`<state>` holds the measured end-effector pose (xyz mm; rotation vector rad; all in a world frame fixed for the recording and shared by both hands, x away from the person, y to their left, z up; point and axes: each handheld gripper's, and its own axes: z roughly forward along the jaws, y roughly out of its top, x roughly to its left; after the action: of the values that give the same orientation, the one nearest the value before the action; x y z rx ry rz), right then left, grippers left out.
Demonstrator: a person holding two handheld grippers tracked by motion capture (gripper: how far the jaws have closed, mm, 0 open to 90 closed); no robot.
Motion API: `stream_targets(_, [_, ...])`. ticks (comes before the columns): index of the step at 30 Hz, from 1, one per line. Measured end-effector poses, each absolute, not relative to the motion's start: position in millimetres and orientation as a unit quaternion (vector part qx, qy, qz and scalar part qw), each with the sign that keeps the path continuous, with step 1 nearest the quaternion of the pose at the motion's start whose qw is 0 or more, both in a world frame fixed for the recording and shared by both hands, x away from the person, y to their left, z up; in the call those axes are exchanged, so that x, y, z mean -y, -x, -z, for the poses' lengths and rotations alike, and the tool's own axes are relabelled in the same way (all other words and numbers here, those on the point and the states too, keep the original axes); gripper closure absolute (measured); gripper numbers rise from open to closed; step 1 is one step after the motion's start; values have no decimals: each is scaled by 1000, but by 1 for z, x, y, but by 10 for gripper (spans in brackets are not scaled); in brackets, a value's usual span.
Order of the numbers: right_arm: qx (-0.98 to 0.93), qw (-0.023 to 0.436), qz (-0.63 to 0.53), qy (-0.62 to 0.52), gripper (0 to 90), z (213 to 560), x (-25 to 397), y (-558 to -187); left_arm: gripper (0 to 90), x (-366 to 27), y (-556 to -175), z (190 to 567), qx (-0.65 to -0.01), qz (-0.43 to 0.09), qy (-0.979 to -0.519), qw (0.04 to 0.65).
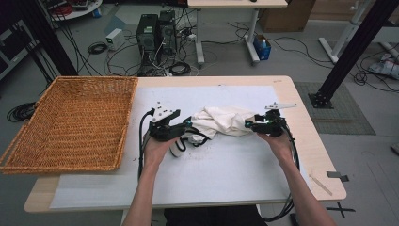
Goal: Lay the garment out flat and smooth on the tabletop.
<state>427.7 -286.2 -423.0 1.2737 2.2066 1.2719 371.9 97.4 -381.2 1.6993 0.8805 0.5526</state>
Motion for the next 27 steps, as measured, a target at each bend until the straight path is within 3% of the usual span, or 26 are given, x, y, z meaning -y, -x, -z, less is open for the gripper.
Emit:
stream_targets(7, [-751,160,-448,-458,331,416,311,-417,416,-65,-388,385,-351,-206,-740,536])
stream_targets(11, [-753,164,-444,-457,332,416,315,-411,415,-33,-401,416,-353,-171,-784,482])
stream_targets(16, [-758,163,-443,-450,331,413,312,-408,425,-10,-407,446,-346,-182,-825,409])
stream_targets(18, [-761,168,-445,-441,331,411,309,-406,528,-11,-402,448,-331,-208,-829,401])
stream_targets(19, [-761,170,-446,-439,332,410,307,-405,628,-11,-402,448,-331,-208,-829,401])
stream_targets(21, [-762,171,-451,-431,346,408,304,-404,748,-20,-400,446,-324,-180,-829,419])
stream_targets(22, [-763,170,-455,-427,360,407,302,-404,767,-32,-393,442,-308,-142,-837,430])
stream_targets(27, [-774,152,-470,-397,367,403,284,-402,782,-64,-357,435,-267,-92,-851,443])
